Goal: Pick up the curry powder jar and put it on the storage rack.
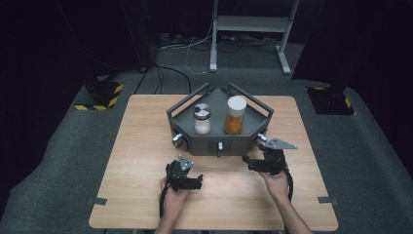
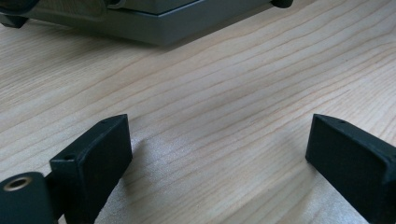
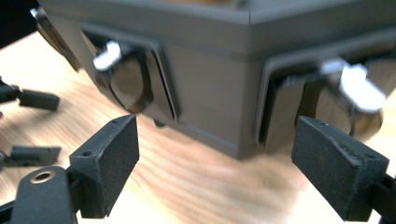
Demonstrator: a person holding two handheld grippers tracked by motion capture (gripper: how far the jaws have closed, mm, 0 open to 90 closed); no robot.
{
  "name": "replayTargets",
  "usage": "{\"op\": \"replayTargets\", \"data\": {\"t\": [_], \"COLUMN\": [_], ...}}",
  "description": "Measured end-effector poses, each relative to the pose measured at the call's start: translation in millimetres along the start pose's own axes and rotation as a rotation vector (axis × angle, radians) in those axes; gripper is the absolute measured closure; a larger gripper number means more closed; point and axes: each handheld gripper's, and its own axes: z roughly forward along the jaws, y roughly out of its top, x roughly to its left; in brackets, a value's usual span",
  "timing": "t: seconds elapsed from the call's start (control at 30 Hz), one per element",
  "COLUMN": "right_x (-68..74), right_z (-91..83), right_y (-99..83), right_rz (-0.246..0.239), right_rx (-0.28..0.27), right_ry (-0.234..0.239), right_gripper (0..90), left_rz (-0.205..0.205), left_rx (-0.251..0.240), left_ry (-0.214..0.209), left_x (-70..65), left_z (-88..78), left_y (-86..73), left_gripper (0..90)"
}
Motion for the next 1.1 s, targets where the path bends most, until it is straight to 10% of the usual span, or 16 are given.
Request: {"op": "replayTargets", "data": {"t": [1.1], "right_x": [29.8], "right_z": [32.7], "right_y": [-38.9], "right_rz": [-0.032], "right_rx": [0.154], "right_ry": [-0.107], "right_gripper": [15.0], "left_rz": [0.000], "left_rx": [0.000], "left_ry": [0.000], "left_x": [-0.1], "left_z": [0.0], "left_y": [0.0], "left_gripper": [7.1]}}
